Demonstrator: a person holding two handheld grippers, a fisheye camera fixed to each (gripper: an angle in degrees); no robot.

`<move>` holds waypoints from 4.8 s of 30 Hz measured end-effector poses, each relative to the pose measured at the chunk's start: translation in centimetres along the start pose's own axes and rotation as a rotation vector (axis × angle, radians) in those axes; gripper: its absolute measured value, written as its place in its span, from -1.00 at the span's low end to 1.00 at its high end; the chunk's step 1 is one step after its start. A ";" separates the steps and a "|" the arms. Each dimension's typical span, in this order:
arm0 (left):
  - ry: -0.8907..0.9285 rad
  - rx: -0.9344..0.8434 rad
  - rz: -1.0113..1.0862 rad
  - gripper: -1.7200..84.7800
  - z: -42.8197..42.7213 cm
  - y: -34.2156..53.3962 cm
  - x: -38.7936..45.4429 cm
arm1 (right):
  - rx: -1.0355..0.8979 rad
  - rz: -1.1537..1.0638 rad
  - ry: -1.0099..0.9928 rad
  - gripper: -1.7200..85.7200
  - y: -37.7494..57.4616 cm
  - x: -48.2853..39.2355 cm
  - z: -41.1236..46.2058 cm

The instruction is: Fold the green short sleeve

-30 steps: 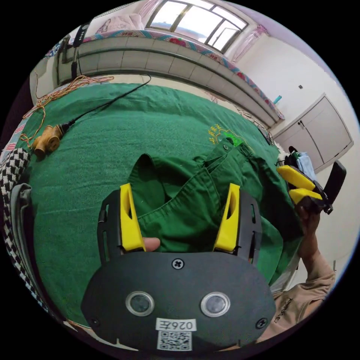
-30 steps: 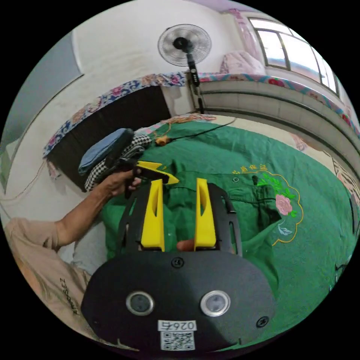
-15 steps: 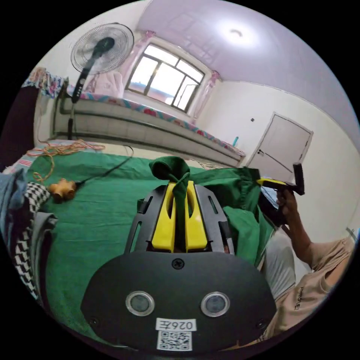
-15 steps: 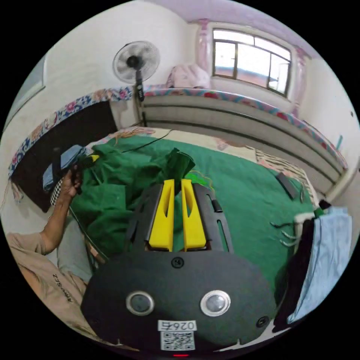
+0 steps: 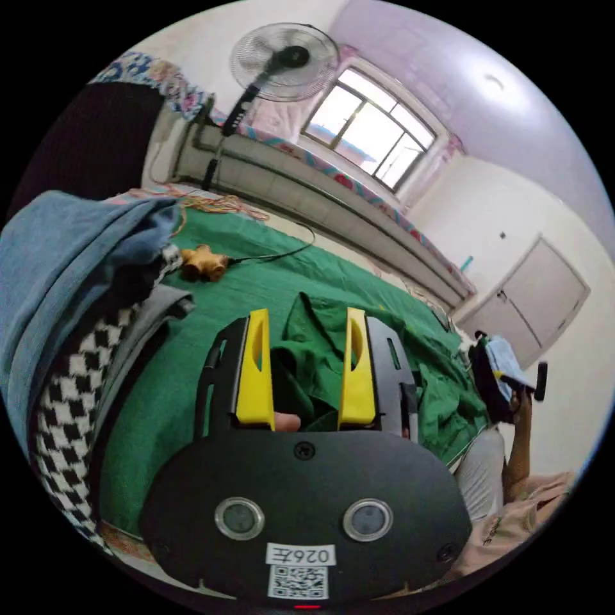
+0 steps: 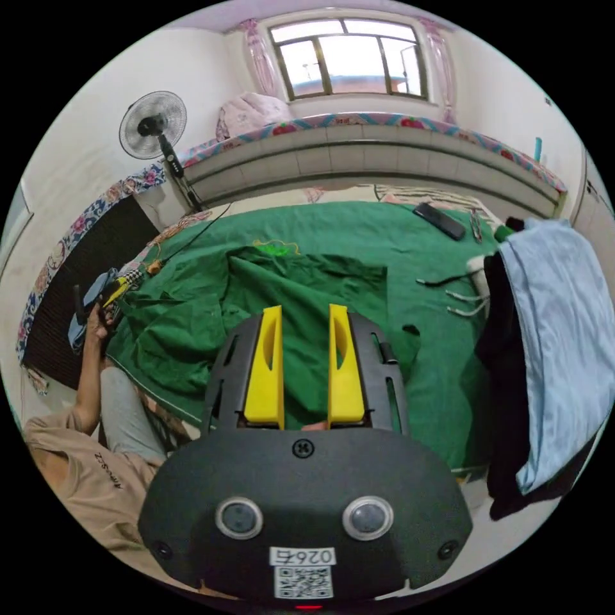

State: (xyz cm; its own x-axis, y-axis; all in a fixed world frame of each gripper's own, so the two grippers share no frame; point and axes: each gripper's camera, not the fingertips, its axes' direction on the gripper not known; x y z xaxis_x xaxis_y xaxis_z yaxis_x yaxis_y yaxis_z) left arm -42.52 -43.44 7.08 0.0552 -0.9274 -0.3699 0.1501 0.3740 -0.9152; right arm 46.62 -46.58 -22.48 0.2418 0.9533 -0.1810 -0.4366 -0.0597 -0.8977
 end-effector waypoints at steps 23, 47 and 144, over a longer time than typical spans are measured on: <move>0.599 0.118 0.334 -0.98 -5.2 -7.2 14.5 | 0.407 -0.201 0.291 -0.99 -11.1 -14.5 -23.0; 0.091 -0.034 0.359 -0.95 -0.1 -14.0 20.1 | 0.326 -0.263 0.586 -0.99 -24.3 -17.3 -14.8; 0.236 -0.449 0.612 -0.76 20.1 -7.9 -11.9 | -0.348 -0.481 0.030 -0.88 -19.6 25.5 7.9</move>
State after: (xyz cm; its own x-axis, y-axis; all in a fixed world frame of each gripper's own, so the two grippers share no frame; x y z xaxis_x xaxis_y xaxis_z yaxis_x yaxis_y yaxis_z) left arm -24.56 -35.45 21.87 -0.2191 -0.5497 -0.8061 -0.2544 0.8298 -0.4967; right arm 54.55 -18.78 -6.30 0.3686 0.8890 0.2717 0.0367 0.2781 -0.9599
